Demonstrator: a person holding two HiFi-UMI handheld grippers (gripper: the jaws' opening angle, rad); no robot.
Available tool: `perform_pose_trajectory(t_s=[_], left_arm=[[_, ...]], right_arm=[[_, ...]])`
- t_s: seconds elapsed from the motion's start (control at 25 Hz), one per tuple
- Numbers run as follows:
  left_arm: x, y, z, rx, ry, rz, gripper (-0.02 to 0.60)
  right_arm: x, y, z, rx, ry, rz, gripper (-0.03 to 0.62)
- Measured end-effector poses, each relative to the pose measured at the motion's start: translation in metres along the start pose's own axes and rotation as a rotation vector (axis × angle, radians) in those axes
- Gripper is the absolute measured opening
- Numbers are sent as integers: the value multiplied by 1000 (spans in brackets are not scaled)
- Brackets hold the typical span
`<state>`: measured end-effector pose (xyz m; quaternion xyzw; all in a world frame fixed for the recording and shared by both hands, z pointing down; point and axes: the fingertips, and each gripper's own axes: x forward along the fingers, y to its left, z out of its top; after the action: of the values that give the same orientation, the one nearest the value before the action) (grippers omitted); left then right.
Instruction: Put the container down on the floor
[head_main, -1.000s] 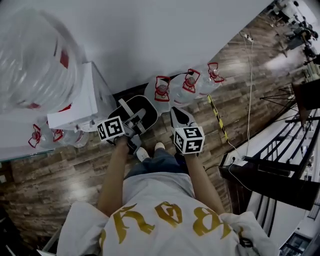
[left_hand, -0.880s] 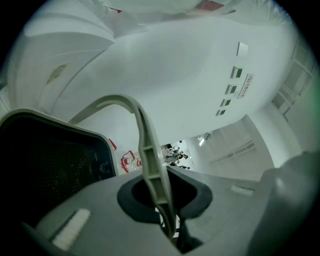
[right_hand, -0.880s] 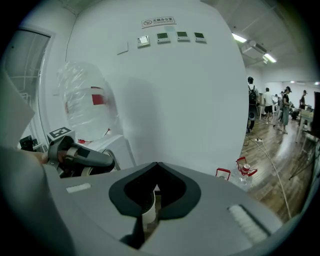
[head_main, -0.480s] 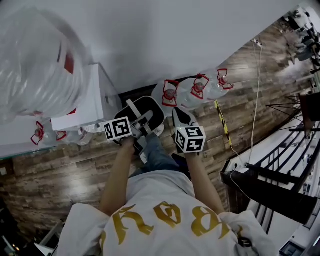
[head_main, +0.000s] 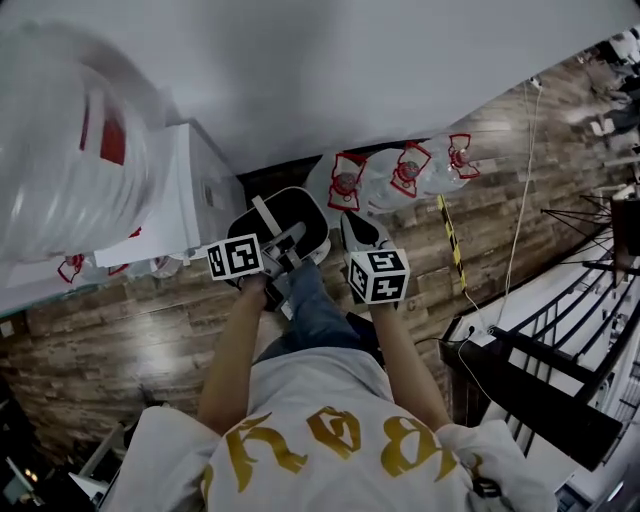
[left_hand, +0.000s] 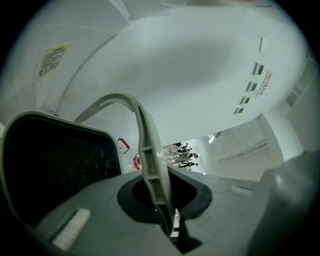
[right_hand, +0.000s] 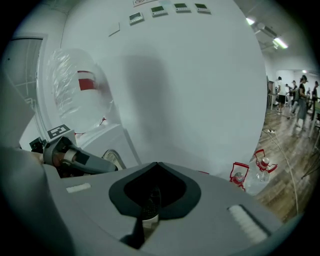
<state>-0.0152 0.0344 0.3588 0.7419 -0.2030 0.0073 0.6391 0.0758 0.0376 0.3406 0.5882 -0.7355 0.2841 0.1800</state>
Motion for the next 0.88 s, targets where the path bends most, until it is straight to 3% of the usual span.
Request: perform_pose_trajectory(t_s=[0.4, 0.72, 0.88], left_arm=[[22, 61, 1, -43, 2, 70, 11], [38, 103, 9, -58, -26, 69, 9], [43, 131, 7, -59, -15, 106, 9]], right_arm=[[38, -11, -29, -20, 89, 61, 25], [86, -7, -56, -35, 143, 150, 25], [112, -3, -69, -57, 172, 200, 25]])
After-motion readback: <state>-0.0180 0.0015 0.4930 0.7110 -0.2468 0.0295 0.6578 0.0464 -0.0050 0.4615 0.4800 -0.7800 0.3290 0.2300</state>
